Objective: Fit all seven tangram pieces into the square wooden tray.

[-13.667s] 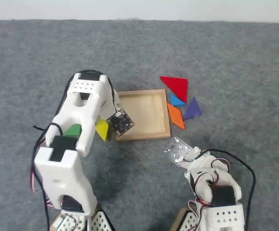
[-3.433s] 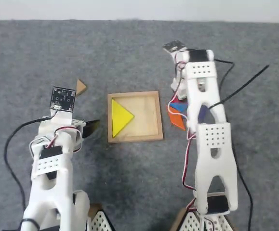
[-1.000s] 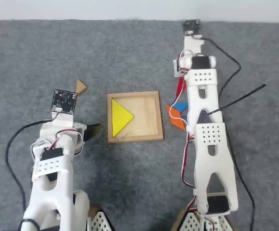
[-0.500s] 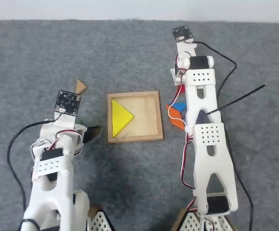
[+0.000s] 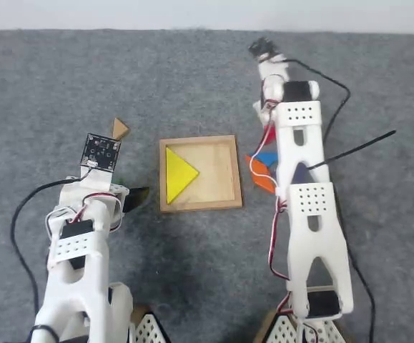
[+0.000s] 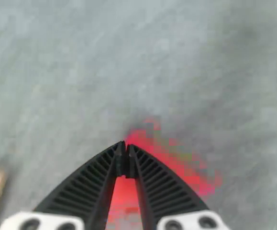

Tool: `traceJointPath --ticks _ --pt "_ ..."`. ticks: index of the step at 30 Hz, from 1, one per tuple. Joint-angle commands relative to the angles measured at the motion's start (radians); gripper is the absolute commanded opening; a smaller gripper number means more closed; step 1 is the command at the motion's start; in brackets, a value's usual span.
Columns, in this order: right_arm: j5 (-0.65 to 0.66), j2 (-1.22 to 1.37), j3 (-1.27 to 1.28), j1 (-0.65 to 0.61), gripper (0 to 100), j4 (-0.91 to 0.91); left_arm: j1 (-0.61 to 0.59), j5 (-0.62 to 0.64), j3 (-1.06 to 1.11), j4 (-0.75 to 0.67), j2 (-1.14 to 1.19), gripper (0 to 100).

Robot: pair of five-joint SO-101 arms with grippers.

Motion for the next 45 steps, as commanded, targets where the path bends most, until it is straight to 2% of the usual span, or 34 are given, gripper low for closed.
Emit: traceJointPath --ticks 1,4,8,14,22,30,32,34,36,39,43,45 --pt "-0.11 -0.03 0.025 0.061 0.7 -0.223 0.003 -0.017 -0.005 -0.023 -0.031 44" --pt "-0.127 -0.007 0.043 0.085 0.7 -0.255 0.005 -0.017 -0.005 -0.023 -0.031 44" --pt "-0.12 0.01 0.048 0.076 0.7 -0.183 0.005 -0.017 -0.005 -0.023 -0.031 44" --pt "0.17 0.008 0.075 -0.007 0.7 -0.002 0.003 -0.017 -0.005 -0.023 -0.031 44" --pt "0.374 -0.001 0.072 -0.035 0.7 0.145 0.002 -0.017 -0.005 -0.025 -0.031 44" --pt "0.4 -0.074 -0.091 -0.087 0.9 0.331 0.002 -0.017 -0.005 -0.025 -0.031 44" --pt "0.302 -0.134 -0.087 -0.097 1.1 0.354 0.002 -0.017 -0.005 -0.025 -0.031 44" --pt "0.118 -0.183 -0.087 -0.093 3.5 0.354 0.002 -0.017 -0.005 -0.025 -0.031 44" --pt "-0.078 -0.214 -0.086 -0.084 8.3 0.357 0.002 -0.017 -0.005 -0.025 -0.031 44" --pt "-0.305 -0.219 -0.083 -0.079 17.6 0.39 0.002 -0.017 -0.005 -0.025 -0.031 44" --pt "-0.549 -0.162 -0.081 -0.077 25.1 0.403 0.002 -0.017 -0.005 -0.025 -0.031 44" --pt "-0.6 -0.127 -0.081 -0.081 26.8 0.4 0.002 -0.017 -0.005 -0.025 -0.031 44"
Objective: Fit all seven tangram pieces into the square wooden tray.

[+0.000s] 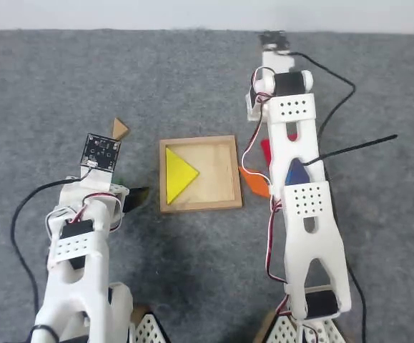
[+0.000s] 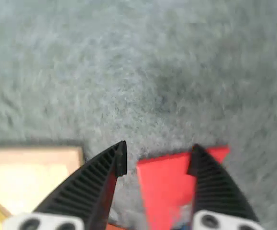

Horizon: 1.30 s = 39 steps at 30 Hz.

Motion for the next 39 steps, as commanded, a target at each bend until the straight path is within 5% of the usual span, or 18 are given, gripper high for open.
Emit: traceJointPath --ticks 1,22,39 --pt "-0.123 0.012 -0.049 0.001 27.7 0.033 0.002 -0.015 -0.005 -0.025 -0.031 44" --pt "-0.175 0.18 -0.049 0.024 36.2 -0.005 0.002 -0.015 -0.005 -0.025 -0.031 44" --pt "-0.055 0.177 0.044 0.039 36.1 0.038 0.002 -0.015 -0.005 -0.025 -0.031 44"
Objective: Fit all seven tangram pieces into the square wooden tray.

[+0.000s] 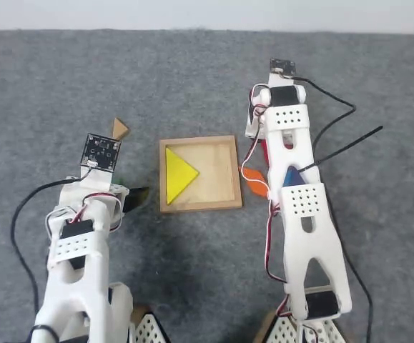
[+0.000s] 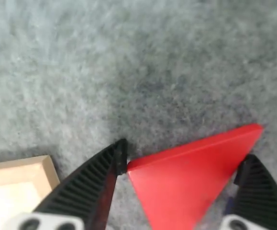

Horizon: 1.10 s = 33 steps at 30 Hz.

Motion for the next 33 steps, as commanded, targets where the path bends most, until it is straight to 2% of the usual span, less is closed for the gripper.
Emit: traceJointPath --ticks 1,5,11,19,25,31,33 --pt "0.023 -0.004 0.025 0.031 36.1 0.036 0.002 -0.015 -0.005 -0.025 -0.031 44" --pt "0.038 -0.004 0.025 0.03 35.4 0.038 0.002 -0.015 -0.005 -0.025 -0.031 44" --pt "0.069 -0.004 0.025 0.031 20.2 0.038 0.002 -0.015 -0.005 -0.025 -0.031 44" --pt "0.084 -0.015 0.025 0.031 23.0 0.039 0.0 -0.015 -0.005 -0.025 -0.031 44" --pt "0.157 -0.085 0.034 0.021 23.7 0.041 0.0 -0.015 -0.005 -0.025 -0.031 44" --pt "0.207 -0.139 0.034 -0.027 39.9 0.042 0.0 -0.015 -0.005 -0.026 -0.031 44" --pt "0.212 -0.157 0.035 -0.035 42.6 0.044 0.0 -0.015 -0.005 -0.026 -0.031 44"
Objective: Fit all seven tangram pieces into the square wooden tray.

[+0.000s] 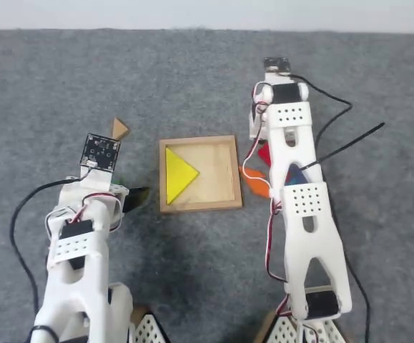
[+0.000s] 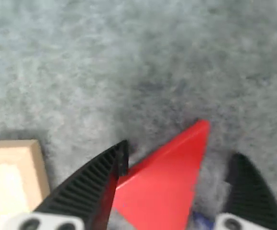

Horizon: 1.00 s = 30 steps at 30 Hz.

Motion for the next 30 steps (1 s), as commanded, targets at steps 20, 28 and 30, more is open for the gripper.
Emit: traceJointPath --ticks 20,28,30 --pt "0.061 -0.248 0.457 -0.05 40.6 -0.022 0.0 -0.015 -0.005 -0.026 -0.031 44" --pt "0.121 -0.239 0.423 -0.053 40.7 0.035 0.0 -0.015 -0.005 -0.026 -0.031 44" --pt "0.117 -0.26 0.391 -0.056 40.7 0.039 0.0 -0.015 -0.005 -0.026 -0.031 44"
